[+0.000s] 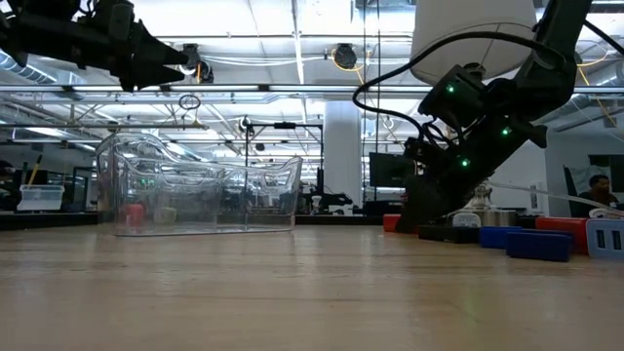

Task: Pick & Place Office items
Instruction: Put the red charger adapter into the top transparent bin

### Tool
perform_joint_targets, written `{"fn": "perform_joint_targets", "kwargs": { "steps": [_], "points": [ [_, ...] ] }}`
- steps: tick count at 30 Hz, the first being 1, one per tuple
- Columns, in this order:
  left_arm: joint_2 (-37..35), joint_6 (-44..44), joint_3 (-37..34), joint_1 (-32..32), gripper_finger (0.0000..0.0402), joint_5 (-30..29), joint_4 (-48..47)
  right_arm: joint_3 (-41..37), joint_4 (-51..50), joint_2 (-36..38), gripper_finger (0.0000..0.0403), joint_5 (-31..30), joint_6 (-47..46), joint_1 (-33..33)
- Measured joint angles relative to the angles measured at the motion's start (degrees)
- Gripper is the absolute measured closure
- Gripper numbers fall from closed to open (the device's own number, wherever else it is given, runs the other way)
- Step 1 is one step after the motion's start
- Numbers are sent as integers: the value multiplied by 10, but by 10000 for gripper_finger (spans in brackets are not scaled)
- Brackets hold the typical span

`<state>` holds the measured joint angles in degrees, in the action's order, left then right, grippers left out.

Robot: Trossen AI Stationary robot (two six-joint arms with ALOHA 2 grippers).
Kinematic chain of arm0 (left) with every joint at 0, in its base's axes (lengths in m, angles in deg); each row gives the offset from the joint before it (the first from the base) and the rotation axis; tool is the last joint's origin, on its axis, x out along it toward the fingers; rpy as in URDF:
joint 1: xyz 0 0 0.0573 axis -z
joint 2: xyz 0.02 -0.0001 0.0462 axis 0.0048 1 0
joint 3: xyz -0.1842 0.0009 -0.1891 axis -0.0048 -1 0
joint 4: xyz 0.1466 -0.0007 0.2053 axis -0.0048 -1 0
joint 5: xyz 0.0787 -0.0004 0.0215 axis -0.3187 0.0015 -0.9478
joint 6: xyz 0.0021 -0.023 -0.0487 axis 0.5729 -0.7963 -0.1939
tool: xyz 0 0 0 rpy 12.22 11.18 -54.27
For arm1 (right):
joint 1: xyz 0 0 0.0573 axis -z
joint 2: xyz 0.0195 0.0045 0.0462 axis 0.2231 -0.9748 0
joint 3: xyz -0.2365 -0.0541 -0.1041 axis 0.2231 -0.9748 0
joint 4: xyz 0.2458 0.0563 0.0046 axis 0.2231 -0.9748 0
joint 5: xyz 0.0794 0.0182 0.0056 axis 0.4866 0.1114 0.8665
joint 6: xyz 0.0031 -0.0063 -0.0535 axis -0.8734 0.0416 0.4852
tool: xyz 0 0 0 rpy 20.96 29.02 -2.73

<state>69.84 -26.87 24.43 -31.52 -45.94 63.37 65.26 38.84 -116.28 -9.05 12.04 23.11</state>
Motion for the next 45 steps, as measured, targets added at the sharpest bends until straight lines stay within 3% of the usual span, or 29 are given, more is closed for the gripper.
{"fn": "perform_joint_targets", "kwargs": {
  "steps": [13,21,26,31,38,45],
  "points": [
    [0,-17,0,0,92,0,-1,0,2,0,189,31,9,0],
    [0,-18,0,0,92,0,-1,0,8,0,170,64,12,0],
    [0,-17,0,0,92,0,-1,-1,3,15,191,76,19,0],
    [3,-15,0,0,92,0,0,-3,-8,57,194,108,30,-1],
    [18,-16,0,0,92,0,0,-2,1,122,181,101,36,-17],
    [43,-19,0,0,92,0,0,-1,2,176,193,97,60,-39]
  ]
}}
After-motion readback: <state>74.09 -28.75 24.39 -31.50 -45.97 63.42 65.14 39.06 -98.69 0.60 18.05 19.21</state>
